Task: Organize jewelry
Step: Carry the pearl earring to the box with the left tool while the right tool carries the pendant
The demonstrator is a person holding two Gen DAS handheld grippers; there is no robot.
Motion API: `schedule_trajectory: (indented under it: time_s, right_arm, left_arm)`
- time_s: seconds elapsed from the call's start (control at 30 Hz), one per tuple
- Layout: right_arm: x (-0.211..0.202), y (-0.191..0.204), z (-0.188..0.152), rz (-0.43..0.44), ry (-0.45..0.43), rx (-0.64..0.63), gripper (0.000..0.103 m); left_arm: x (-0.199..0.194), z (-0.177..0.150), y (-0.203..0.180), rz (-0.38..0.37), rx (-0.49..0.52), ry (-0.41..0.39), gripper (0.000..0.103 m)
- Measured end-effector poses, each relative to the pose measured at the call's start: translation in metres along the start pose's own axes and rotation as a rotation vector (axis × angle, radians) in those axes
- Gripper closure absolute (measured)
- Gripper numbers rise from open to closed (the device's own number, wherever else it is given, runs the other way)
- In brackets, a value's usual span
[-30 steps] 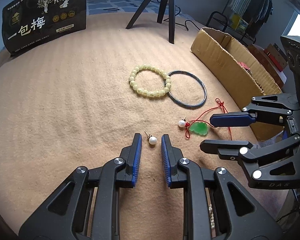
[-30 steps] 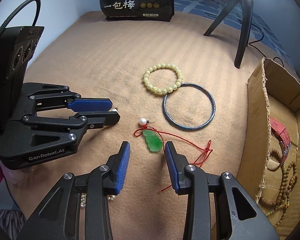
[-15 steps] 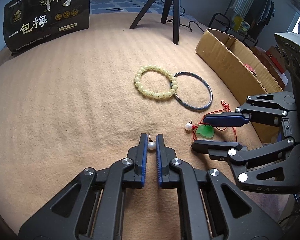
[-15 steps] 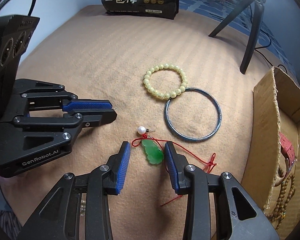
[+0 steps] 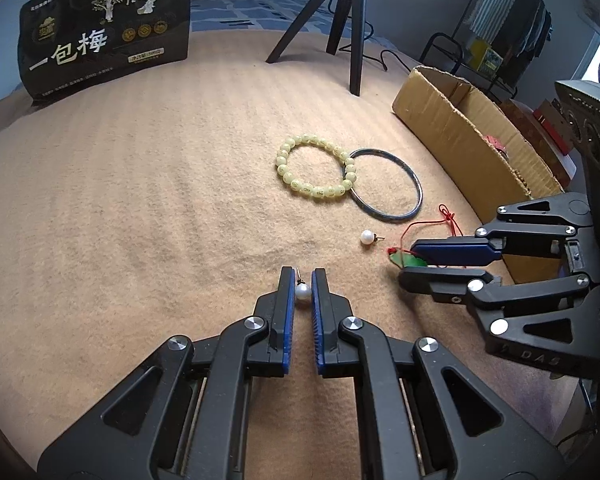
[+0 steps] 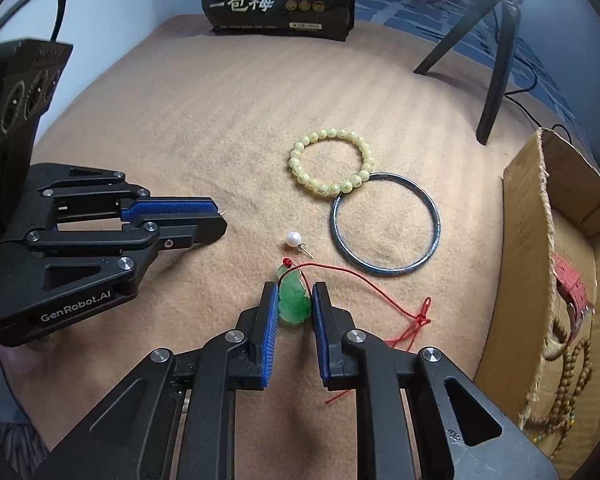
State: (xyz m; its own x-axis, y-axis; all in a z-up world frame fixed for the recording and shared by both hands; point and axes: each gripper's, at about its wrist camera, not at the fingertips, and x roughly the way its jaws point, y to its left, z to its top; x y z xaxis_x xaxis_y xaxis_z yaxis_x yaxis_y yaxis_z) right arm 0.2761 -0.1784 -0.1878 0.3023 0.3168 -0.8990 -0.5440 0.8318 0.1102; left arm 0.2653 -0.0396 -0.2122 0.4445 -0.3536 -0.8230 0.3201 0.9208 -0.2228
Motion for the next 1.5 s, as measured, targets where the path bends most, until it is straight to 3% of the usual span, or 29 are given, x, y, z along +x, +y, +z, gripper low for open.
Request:
schedule_trajectory:
  time_s: [0.73,1.1,1.5]
  right_arm:
    - [-0.115,-0.003,-0.018,0.015,-0.210,0.083,0.088]
    - [-0.171,-0.018,-0.031,-0.023,-0.303,0.109,0.088]
    - [-0.202,-0.060,-0.053,-0.105,-0.346,0.175,0.088]
  left_arm:
    - [-0.076,-0.003,-0.024,-0.017,-0.008,-0.107,0.097]
    - [-0.113,0.003,-0.062,-0.059,0.037,-0.167,0.097]
    - [-0.109,0.017,-0.119,-0.121,0.107,-0.184,0.097]
